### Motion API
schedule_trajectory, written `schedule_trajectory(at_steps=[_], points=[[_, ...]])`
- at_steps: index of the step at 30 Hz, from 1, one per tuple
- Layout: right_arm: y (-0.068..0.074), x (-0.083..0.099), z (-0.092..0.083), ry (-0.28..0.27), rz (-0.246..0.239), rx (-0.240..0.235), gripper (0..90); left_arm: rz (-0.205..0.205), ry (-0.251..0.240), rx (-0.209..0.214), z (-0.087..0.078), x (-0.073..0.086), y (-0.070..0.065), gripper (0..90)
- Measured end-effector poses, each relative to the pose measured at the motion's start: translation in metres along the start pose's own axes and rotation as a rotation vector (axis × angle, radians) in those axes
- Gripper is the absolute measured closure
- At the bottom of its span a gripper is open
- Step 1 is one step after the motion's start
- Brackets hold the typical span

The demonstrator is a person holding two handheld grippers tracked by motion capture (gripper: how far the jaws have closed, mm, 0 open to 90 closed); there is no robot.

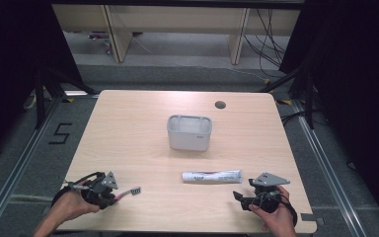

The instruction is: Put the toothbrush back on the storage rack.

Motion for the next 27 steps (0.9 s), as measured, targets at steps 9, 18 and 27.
schedule_trajectory(at_steps=[9,18,27], points=[[0.0016,0.0002,0.0004,-0.001,0.008,-0.002,24.9,-0.013,0.081,0.029,0.001,-0.002,-0.0006,80.9],[0.0024,0.0006,0.0003,0.004,0.003,-0.01,25.0,-0.042,0.134,0.033,0.0013,-0.0038,-0.0002,81.4],[-0.0012,-0.0001,-0.0001,-0.004,-0.013,0.005,25.1,-0.049,0.16,0.021,0.0021,-0.0054,-0.0013,82.1]])
Point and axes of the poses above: each handheld gripper's, and its own axes: z roughly forward along the jaws, x roughly out of its underside, y roughly to its left, the point moved 10 cm from there along z, roughly forward along the jaws, and after that the axes turned 4 degrees about x, right-handed, at the moved point
